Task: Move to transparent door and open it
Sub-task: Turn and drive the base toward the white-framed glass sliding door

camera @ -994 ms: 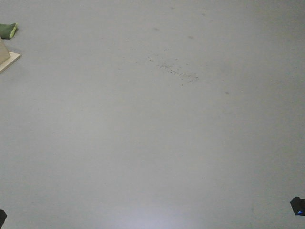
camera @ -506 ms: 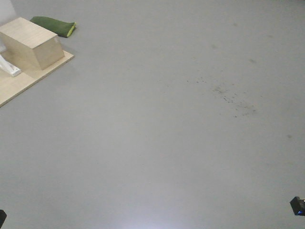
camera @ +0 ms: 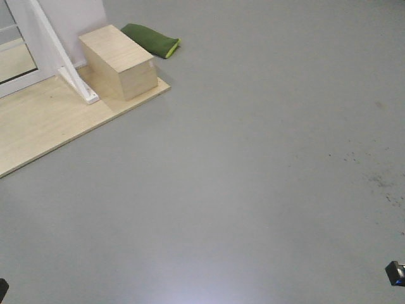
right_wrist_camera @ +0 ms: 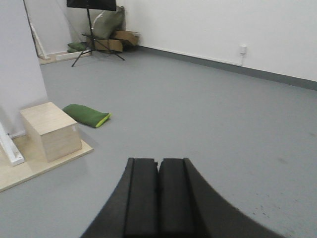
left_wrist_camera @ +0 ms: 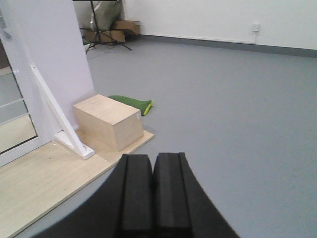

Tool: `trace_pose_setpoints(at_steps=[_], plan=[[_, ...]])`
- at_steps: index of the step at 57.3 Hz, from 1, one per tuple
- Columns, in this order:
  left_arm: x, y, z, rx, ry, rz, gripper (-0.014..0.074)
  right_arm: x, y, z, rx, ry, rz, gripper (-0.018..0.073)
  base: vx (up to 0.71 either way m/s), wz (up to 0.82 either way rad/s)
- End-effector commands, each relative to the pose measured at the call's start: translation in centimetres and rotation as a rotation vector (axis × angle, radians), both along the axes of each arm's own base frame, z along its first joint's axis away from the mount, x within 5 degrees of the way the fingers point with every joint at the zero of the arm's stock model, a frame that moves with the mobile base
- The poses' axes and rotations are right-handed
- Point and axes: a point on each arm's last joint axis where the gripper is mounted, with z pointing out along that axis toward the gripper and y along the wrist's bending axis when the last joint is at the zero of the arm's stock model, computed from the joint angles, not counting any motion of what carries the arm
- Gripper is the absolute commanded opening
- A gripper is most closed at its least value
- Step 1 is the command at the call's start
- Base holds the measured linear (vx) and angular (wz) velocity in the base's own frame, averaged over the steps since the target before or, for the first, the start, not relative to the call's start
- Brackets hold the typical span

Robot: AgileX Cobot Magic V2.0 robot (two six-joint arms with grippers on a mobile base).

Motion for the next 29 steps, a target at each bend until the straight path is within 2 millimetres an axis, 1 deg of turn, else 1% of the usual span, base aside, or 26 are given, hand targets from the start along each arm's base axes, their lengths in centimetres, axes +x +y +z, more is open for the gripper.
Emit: trace_pose_setpoints(at_steps=[1,14,29], plan=[[0.02,-0.03,0.29,-0.013,-0.077,-0.003,-0.0003,-0.03,-0.07,0.71,-0.013,-0.097,-0.009,-0.0001,0.48,0.5],[0.02,-0.03,0.29,-0.013,-0.077,-0.003,-0.0003,-0.03,-0.07,0.71,-0.013,-0.097,-0.009,-0.0001,0.47,0.55],[0.02,-0.03,0.29,-0.013,-0.077,-0.003,-0.0003,-0.03,-0.07,0.7,-0.013,-0.096,-0.009,-0.0001,0.46,0.67]])
